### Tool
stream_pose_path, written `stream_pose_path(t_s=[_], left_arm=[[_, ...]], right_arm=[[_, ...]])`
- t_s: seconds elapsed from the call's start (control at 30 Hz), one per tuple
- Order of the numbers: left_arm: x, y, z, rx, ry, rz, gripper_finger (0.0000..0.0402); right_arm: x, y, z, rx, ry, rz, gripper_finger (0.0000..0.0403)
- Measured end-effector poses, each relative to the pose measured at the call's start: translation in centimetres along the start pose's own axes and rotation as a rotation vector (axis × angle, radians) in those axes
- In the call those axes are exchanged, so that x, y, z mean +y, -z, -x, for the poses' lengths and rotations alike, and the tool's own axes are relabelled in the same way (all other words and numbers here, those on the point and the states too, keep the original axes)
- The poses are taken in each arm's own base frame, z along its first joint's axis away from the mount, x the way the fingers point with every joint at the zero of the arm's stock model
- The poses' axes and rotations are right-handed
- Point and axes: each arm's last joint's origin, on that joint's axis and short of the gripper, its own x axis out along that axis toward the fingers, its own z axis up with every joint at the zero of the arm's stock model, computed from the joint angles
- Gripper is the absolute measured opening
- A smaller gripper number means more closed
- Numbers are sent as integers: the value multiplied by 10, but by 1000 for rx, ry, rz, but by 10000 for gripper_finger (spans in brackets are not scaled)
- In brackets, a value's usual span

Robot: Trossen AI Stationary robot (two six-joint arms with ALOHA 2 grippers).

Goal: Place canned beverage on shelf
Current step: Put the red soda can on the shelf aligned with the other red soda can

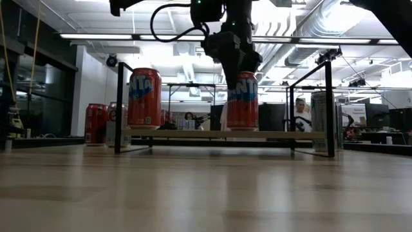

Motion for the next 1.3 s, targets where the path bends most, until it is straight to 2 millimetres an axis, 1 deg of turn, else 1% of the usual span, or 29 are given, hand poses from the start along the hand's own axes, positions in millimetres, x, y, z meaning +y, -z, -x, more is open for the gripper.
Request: stream_pose_path(t_s=[0.1,0.17,0.37,0.47,0.53,0.67,0.9,0.97,1.07,1.2,1.3], left_arm=[[0,0,0,0,0,0,337],[0,0,0,0,0,0,337],[0,0,0,0,0,0,337],[0,0,0,1,0,-1,337],[0,0,0,1,0,-6,337],[0,0,0,0,0,-35,337],[0,0,0,-1,0,-35,337],[0,0,0,-1,0,-35,337],[0,0,0,-3,1,-34,337],[0,-2,2,-11,2,-32,337],[0,-2,1,-11,-4,-60,337]], right_arm=[[0,0,0,-7,14,8,334],[-1,-1,0,-10,13,8,343],[0,-2,0,-22,12,32,394],[-1,-2,1,-24,12,50,392],[-2,-2,6,-33,10,66,391],[-8,-5,28,-82,8,95,390],[-22,-2,86,-258,155,105,390],[-26,5,98,-306,146,94,390],[-31,26,110,-313,123,103,390],[-37,63,114,-310,150,78,390],[-43,94,113,-338,102,40,390]])
